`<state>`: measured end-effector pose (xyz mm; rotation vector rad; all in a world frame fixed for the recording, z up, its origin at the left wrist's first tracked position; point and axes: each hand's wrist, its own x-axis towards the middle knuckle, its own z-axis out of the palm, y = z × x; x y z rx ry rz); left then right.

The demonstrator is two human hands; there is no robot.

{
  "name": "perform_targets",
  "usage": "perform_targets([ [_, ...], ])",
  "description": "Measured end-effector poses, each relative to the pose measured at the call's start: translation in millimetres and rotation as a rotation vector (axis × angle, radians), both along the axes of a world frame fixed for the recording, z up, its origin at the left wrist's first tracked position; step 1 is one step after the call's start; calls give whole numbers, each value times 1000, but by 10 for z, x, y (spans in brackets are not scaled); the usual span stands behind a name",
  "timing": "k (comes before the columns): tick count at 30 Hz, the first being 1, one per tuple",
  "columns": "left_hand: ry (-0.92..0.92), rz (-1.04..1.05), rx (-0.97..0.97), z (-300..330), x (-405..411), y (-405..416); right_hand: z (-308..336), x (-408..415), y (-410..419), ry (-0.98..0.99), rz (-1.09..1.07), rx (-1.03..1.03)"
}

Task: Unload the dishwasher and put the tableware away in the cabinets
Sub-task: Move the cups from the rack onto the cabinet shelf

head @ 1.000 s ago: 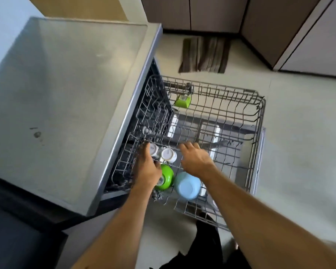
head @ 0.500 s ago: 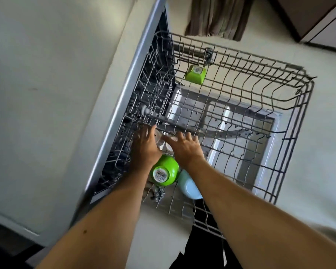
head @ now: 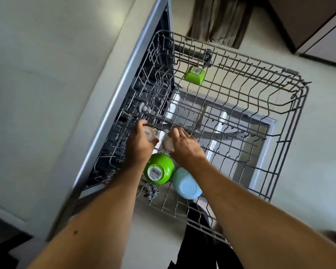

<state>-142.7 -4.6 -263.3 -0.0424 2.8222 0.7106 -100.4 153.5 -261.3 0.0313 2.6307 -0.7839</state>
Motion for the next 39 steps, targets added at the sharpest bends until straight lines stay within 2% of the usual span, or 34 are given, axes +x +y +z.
perform_targets([
  [4, 56, -19, 48, 407, 218, 81, 360, 123, 93, -32, -54, -111],
  [8, -6, -13, 48, 836, 481, 190, 803, 295, 294, -12, -136, -196],
  [10, -12, 9, 107, 1061, 631, 239, 1061, 413, 416, -3, -170, -238],
  [17, 155, -30, 133, 1852, 1288, 328, 1858, 833, 753, 61, -201, -299],
  [23, 279, 63, 159, 2400, 1865, 499, 2327, 1340, 974, 266, -213, -325],
  [35, 491, 327, 353, 3436, 2768, 509, 3444, 1900, 849, 418, -17, -390],
  [39, 554, 411, 331, 3882, 2894, 288, 3924, 1920, 608, 514, 84, -405],
])
